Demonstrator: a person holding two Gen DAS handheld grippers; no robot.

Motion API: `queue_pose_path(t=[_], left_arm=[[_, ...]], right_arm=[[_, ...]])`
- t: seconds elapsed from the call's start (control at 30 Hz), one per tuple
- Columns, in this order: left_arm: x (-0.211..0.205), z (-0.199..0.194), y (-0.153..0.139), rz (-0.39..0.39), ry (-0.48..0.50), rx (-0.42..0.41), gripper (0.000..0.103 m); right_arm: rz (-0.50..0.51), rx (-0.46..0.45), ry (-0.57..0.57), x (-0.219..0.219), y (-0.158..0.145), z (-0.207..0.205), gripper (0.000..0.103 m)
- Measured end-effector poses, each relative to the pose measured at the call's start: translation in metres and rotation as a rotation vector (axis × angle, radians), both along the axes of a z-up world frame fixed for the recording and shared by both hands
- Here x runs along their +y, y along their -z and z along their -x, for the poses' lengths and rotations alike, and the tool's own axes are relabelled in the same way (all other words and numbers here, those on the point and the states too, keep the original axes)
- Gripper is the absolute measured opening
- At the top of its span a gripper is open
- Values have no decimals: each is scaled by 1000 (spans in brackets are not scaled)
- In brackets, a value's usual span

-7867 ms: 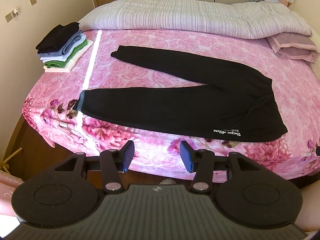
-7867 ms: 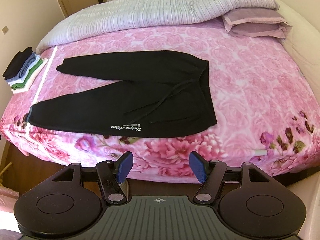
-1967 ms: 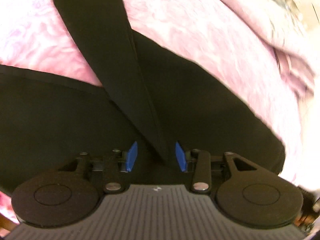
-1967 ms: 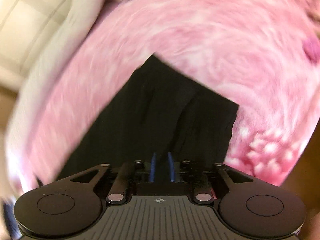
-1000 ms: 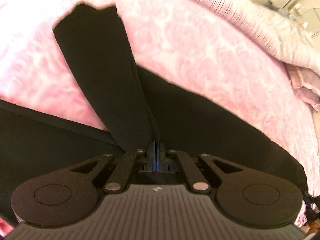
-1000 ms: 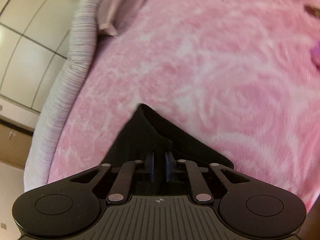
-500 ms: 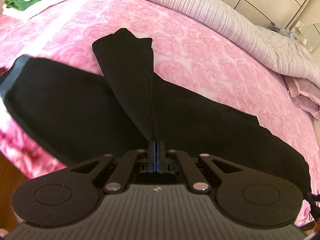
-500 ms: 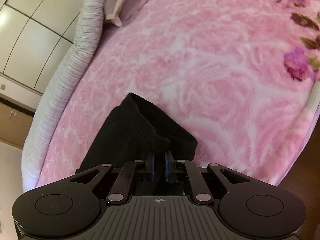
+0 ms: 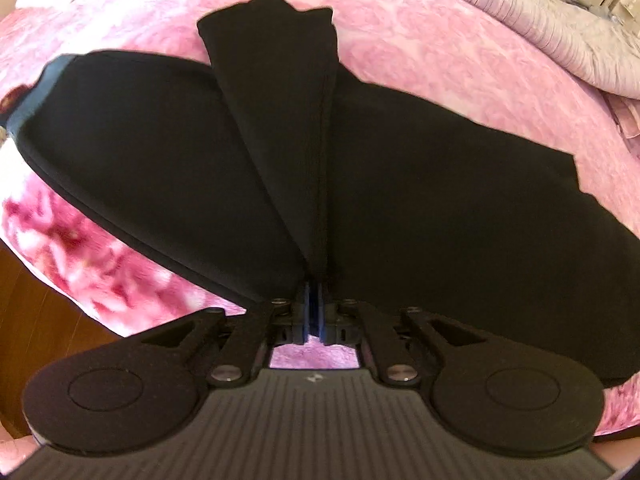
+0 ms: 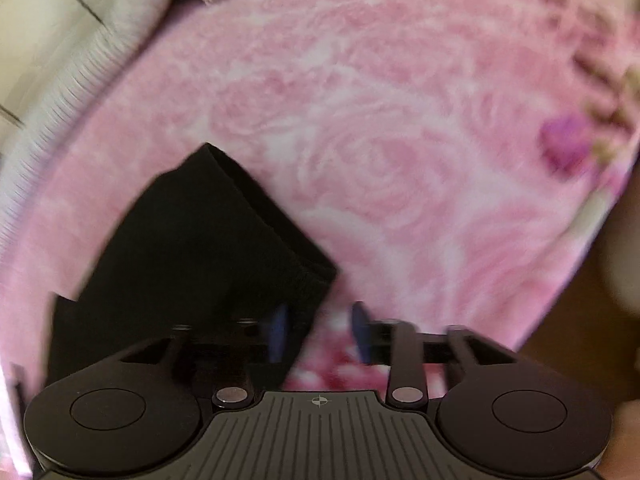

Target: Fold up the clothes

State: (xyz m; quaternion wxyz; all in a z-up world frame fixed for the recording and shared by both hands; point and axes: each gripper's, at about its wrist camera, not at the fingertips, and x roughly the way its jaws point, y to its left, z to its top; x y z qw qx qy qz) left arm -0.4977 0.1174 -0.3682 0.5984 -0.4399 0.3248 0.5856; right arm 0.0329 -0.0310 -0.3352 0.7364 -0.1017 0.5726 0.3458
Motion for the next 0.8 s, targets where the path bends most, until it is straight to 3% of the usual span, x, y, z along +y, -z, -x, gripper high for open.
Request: queue_pose_path(t=[0.1,0.2,0.47,0.63,0.8], left_arm=[[-4,15,-23,-32,-11,9,4],[0,41,-35,-65,-48,17,4],[46,131,-22,-140,-126,93,4],[93,206,13,-129,-152,128,5],[132,261,0,-133,-138,127,3]], right_arm=[[-37,-79,-95,16,-29,24,40],[-116,-34,-230,41,-38,59,40],[-170,47,-585,133,-3,202,40],[-176,59,-644,177,11,272,40],[-158,54,-660,226,20,335,40]])
